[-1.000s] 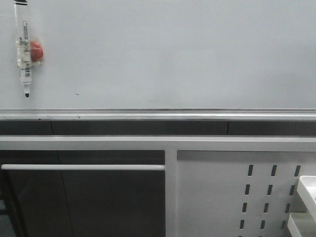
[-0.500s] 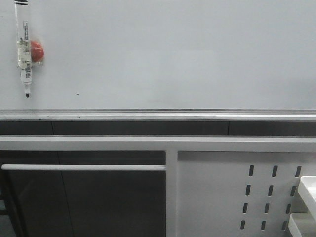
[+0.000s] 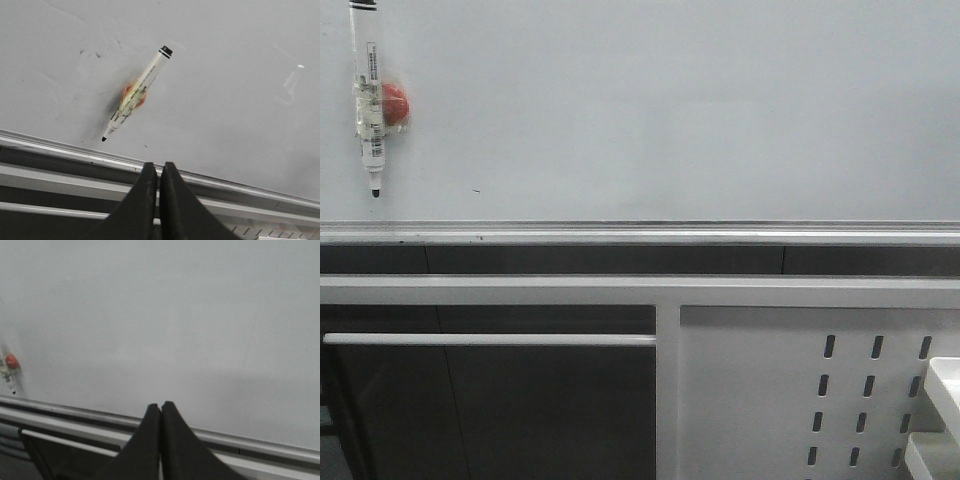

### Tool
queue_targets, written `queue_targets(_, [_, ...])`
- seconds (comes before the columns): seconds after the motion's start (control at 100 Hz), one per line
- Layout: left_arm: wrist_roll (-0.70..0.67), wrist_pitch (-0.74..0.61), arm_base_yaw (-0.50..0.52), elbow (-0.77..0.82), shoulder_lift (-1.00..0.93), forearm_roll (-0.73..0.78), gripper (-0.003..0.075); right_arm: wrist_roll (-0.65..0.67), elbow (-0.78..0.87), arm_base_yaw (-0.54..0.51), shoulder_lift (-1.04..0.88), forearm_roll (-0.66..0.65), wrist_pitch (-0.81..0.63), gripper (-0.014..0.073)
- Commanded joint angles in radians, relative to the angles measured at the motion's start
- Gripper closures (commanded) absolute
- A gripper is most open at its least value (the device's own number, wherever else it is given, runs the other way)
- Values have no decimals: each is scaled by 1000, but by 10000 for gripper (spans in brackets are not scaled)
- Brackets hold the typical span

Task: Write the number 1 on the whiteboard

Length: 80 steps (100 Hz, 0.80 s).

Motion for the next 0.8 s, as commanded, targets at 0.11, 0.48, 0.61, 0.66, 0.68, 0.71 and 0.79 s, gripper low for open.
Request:
queue_targets(0.11, [1,47,4,-82,102,74,740,-25,-44,3,11,-13,-20,671])
queue_targets(0.48, [256,22,-58,-319,355,344,739,-117,-44,3,11,5,-57,669])
queue_targets(0.61, [342,-16,-116,-329,395,416,673,-117,-44,3,11,20,-54,566])
queue_targets(0.66, [344,-16,-143,-329,414,452,587,-117,-44,3,11,22,-49,491])
queue_targets(0.68, [344,-21,-158,-329,423,467,562,-117,-44,3,11,22,-45,456])
queue_targets(0.71, [344,-31,-180,-329,435,506,493,-117,-44,3,11,22,-39,410])
queue_targets(0.79, [342,-35,-258,-341,473,714,361,-117,-44,3,11,22,-23,305])
